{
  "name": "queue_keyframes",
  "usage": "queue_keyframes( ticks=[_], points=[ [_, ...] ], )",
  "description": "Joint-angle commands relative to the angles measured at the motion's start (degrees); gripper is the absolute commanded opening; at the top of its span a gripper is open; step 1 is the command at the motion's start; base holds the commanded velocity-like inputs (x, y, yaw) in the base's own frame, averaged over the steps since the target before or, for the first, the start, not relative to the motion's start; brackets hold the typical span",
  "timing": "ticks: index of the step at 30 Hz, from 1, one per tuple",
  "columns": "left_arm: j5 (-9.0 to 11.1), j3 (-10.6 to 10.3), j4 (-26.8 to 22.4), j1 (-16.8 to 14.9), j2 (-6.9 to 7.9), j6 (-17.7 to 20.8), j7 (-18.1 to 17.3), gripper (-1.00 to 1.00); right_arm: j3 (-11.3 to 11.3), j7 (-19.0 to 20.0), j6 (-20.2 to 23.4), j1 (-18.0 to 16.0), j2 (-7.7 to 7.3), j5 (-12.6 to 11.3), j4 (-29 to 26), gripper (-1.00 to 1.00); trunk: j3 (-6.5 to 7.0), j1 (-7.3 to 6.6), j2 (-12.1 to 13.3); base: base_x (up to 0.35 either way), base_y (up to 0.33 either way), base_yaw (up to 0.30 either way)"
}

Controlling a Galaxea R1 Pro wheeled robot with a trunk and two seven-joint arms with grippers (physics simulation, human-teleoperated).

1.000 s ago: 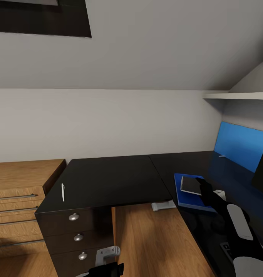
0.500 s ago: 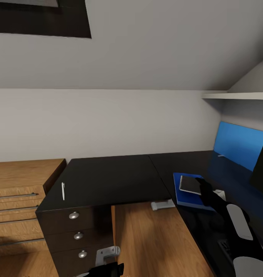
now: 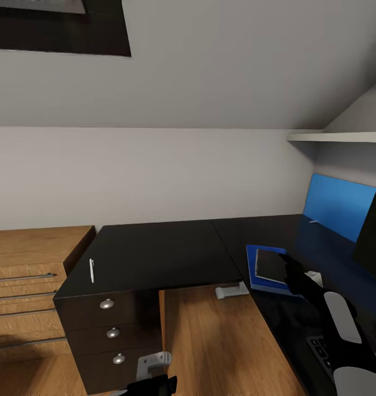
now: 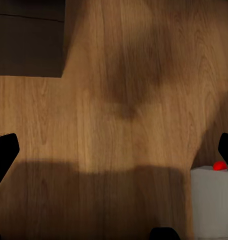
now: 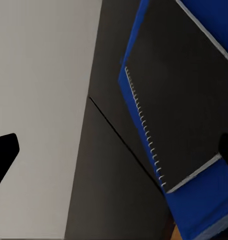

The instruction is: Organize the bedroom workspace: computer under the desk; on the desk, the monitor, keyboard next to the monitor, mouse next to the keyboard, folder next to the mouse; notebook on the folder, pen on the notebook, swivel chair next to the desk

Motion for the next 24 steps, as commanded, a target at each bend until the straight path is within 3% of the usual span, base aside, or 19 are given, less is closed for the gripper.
queue_keyframes(
  ticks=[1,6,13,17,21,24],
  points=[
    [0.15,-0.08,-0.08,-0.10,-0.01,0.20,0.31,1.00,-0.02,-0.51,0.18,-0.03,0.00,-0.60,-0.09,1.00,-0.07,-0.03,-0.04,-0.271,0.000,0.000],
    [0.15,-0.09,-0.08,-0.11,-0.01,0.20,0.32,1.00,0.06,-0.51,0.18,-0.03,0.10,-0.56,-0.10,1.00,-0.07,-0.03,-0.04,-0.269,0.000,0.000],
    [0.15,-0.01,-0.08,-0.11,0.04,0.20,0.34,1.00,0.21,-0.51,0.18,-0.06,0.15,-0.55,-0.16,1.00,0.11,-0.25,0.36,-0.051,0.000,0.000],
    [0.00,0.00,-0.08,-0.11,0.04,0.06,0.43,1.00,4.88,-0.57,0.18,-0.03,0.13,0.53,-0.41,1.00,0.83,-1.12,1.97,-0.002,0.000,0.000],
    [-0.09,0.04,-0.11,-0.10,0.08,0.00,0.46,1.00,7.54,-0.61,0.11,-0.03,0.17,1.69,-1.02,1.00,1.55,-2.00,3.57,0.000,0.000,0.000],
    [-0.17,0.16,-0.15,-0.09,0.20,-0.04,0.46,1.00,9.75,-1.10,0.06,-0.02,0.05,4.02,-2.48,1.00,2.09,-2.66,4.77,0.000,0.000,0.000]
  ],
)
